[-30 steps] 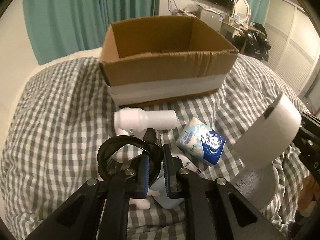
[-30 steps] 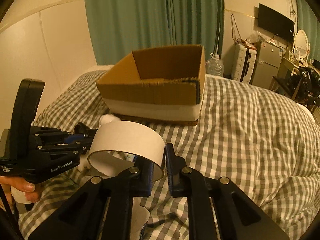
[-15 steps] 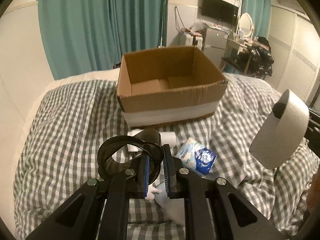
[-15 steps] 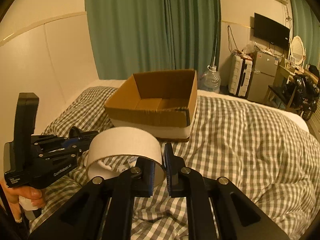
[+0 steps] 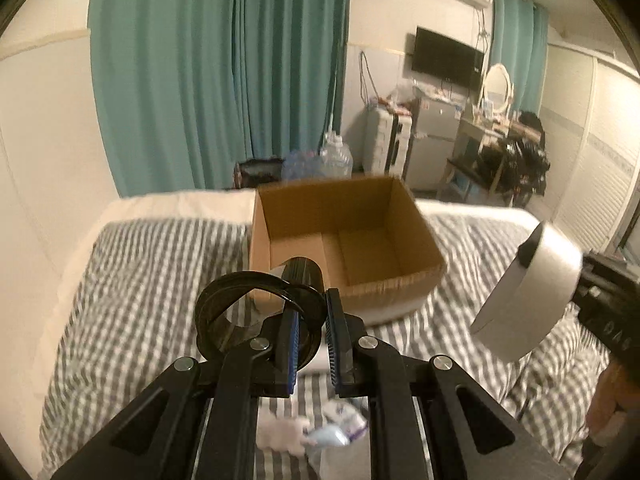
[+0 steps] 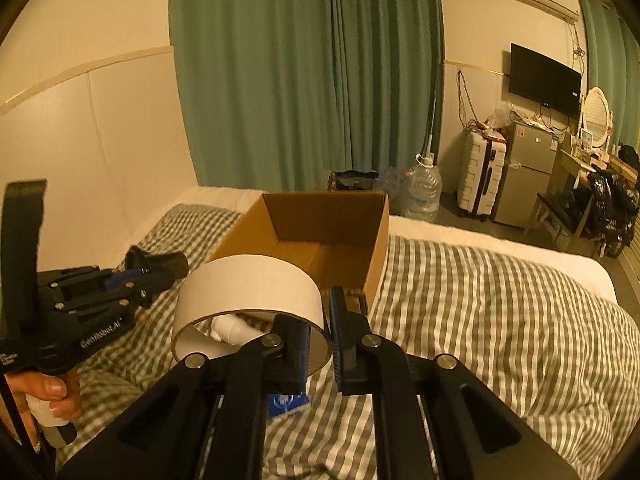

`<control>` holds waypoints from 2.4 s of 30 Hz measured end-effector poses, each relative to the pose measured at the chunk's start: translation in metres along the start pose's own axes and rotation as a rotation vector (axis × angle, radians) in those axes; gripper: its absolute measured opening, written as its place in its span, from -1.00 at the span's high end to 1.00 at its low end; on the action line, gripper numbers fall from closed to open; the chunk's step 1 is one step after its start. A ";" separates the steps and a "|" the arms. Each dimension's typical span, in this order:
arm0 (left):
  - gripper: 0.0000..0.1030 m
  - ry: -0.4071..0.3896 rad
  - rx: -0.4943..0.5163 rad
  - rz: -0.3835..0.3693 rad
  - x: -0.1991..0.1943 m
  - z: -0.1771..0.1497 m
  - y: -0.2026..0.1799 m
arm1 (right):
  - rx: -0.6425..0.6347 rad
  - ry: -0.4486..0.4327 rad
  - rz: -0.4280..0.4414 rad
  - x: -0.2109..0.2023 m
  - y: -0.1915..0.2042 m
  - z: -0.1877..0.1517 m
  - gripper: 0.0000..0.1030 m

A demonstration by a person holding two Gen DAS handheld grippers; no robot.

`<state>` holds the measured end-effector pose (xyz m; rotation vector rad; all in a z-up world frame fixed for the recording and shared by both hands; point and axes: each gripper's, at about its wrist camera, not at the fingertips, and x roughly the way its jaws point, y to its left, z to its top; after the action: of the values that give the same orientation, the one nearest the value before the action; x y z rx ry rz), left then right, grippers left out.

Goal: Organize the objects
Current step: 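Carry the black ring and tape roll into the box and open both grippers, then lift both open grippers out of the box and back toward the pile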

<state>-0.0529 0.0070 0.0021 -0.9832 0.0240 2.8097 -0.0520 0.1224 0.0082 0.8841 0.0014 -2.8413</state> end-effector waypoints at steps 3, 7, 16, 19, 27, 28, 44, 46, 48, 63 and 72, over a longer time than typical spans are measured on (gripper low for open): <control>0.77 -0.016 -0.043 0.058 0.003 0.019 0.001 | -0.007 -0.013 -0.004 0.004 0.003 0.018 0.83; 0.77 -0.036 -0.045 0.024 0.013 0.039 -0.005 | -0.021 -0.037 -0.009 0.011 0.004 0.040 0.83; 0.77 -0.027 -0.048 -0.006 0.050 0.070 0.008 | -0.080 -0.049 -0.012 0.044 0.005 0.072 0.83; 0.77 -0.026 -0.074 0.008 0.066 0.079 0.020 | -0.072 -0.044 -0.018 0.060 -0.002 0.079 0.83; 0.77 0.032 -0.079 -0.011 0.122 0.073 0.027 | -0.046 0.007 -0.024 0.108 -0.019 0.075 0.83; 0.77 0.045 -0.077 -0.013 0.129 0.069 0.027 | -0.051 0.033 -0.021 0.119 -0.019 0.072 0.83; 0.75 0.155 -0.069 -0.077 0.192 0.047 0.012 | -0.084 0.249 -0.028 0.204 -0.022 0.034 0.82; 0.75 0.160 -0.072 -0.068 0.194 0.046 0.012 | -0.088 0.259 -0.029 0.205 -0.022 0.033 0.74; 0.71 0.169 -0.074 -0.074 0.193 0.045 0.011 | -0.091 0.259 -0.028 0.202 -0.022 0.032 0.55; -0.67 0.050 -0.082 -0.012 0.125 0.057 0.020 | -0.050 0.153 -0.053 0.157 -0.021 0.035 -0.46; -0.90 -0.098 -0.102 0.007 0.057 0.060 0.024 | 0.034 0.049 -0.095 0.100 -0.027 0.030 -0.82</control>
<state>-0.1375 -0.0038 0.0126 -0.8652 -0.1291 2.8873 -0.1547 0.1314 -0.0247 0.9853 0.0017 -2.9140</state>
